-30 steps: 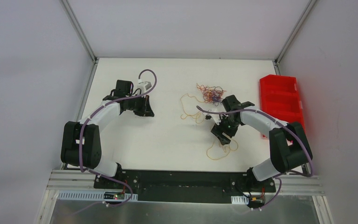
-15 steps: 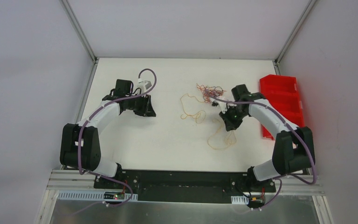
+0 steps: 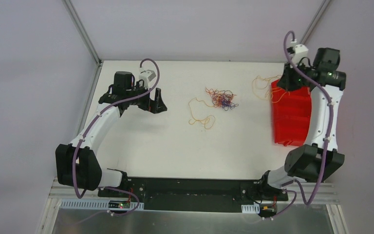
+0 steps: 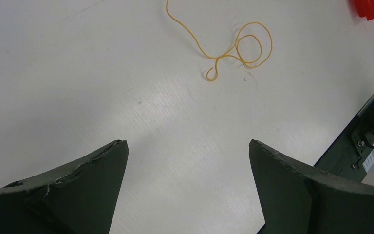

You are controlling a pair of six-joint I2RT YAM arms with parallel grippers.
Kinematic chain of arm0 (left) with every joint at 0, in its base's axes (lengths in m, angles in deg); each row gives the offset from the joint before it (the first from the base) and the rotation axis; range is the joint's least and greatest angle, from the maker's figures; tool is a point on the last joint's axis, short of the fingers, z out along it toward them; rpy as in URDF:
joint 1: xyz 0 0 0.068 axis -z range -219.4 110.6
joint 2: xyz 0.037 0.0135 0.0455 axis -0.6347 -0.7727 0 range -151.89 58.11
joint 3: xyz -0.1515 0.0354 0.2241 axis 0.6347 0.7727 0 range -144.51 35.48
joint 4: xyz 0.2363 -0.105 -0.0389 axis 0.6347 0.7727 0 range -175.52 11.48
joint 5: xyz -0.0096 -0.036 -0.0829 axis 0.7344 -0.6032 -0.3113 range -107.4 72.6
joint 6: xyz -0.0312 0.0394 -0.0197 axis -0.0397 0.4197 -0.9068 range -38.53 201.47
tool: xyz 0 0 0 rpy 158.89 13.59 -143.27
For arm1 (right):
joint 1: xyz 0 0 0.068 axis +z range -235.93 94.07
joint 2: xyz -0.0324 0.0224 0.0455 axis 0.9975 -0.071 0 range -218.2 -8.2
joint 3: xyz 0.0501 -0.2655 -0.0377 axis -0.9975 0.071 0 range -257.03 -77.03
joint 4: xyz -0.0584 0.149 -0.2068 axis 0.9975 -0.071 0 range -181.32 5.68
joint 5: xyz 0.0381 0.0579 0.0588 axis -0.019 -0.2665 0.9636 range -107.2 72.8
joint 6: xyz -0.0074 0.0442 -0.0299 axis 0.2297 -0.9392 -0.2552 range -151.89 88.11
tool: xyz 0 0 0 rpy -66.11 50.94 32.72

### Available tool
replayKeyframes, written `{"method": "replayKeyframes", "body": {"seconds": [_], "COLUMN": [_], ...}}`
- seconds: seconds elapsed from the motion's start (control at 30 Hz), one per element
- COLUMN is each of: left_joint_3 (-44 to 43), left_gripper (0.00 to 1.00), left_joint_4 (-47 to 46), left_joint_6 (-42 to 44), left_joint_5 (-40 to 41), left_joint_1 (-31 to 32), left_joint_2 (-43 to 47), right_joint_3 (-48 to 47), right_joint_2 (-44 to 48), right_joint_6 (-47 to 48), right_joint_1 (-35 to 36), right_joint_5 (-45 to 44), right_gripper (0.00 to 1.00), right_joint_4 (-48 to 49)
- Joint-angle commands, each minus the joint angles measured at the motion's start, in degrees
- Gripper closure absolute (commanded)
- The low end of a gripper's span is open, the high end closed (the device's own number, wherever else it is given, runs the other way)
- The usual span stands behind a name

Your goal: Untangle the cables

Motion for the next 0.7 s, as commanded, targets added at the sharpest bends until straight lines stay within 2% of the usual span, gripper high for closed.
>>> {"method": "replayKeyframes", "body": {"seconds": [0.0,0.33,0.5,0.67], "left_joint_3": [-3.5,-3.9,-3.5,-4.2], "left_gripper": [0.01,0.01,0.01,0.01], "left_joint_4": [2.0,2.7,3.0,3.2], "left_joint_6": [-0.1,-0.6,1.0,1.0], "left_joint_5": [0.6,-0.9,-0.3,-0.4], "left_joint_1": [0.7,0.8,0.7,0.7], "left_joint_2": [1.5,0.4,-0.9,-2.7], "right_joint_3": [-13.2,-28.0,-35.3,-38.5], "right_joint_2": [-8.2,-26.1,-34.0,-40.2], "right_joint_6": [0.4,18.9,23.7,27.8], "right_joint_1": [-7.0,-14.4,-14.8,-13.8], "right_joint_5": [2.3,4.1,4.7,0.2], "right_gripper": [1.00,1.00,1.00,1.00], "right_joint_4": [-4.1,-2.6,-4.2,-3.7]}}
